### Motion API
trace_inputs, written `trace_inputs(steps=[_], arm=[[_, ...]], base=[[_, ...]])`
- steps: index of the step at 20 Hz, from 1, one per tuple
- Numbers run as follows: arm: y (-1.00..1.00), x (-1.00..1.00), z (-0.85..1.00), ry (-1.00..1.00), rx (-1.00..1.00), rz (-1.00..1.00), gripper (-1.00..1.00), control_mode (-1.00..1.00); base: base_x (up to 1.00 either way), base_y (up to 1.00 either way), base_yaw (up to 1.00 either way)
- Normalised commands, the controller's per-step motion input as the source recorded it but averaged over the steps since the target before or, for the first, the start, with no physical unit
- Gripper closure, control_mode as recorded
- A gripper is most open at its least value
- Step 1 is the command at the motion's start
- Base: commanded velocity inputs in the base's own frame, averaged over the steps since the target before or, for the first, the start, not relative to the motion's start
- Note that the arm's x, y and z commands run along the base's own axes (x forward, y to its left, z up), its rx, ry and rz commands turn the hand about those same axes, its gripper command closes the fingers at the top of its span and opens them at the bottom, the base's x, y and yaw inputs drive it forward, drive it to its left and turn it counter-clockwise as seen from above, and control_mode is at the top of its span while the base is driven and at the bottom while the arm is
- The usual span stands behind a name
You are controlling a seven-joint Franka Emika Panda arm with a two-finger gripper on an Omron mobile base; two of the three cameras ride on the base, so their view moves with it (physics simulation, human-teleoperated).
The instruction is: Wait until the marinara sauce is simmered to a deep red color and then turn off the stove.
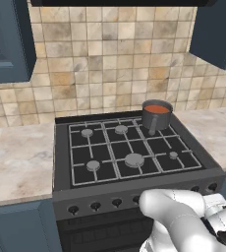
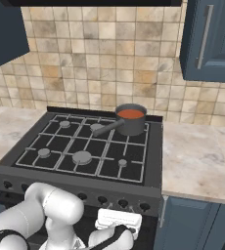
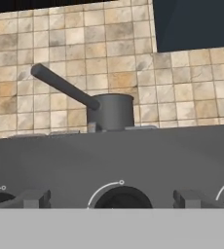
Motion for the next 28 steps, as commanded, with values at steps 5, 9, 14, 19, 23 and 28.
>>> trace_inputs(steps=[5,9,14,19,23,28], arm=[[0.01,0.03,-0.10,-0.02,0.00,0.00,-1.00,-1.00],[0.00,0.07,-0.12,-0.02,0.00,0.00,-1.00,-1.00],[0.00,0.06,-0.11,0.00,0.00,0.00,-1.00,-1.00],[0.00,0.10,-0.10,0.00,0.00,0.00,-1.00,-1.00],[0.00,0.06,-0.08,0.00,0.00,0.00,-1.00,-1.00],[-0.02,0.11,0.00,0.00,0.01,0.00,-1.00,-1.00]], base=[[0.00,0.00,0.00],[0.00,0.00,0.00],[0.00,0.00,0.00],[0.00,0.00,0.00],[0.00,0.00,0.00],[0.00,0.00,0.00]])
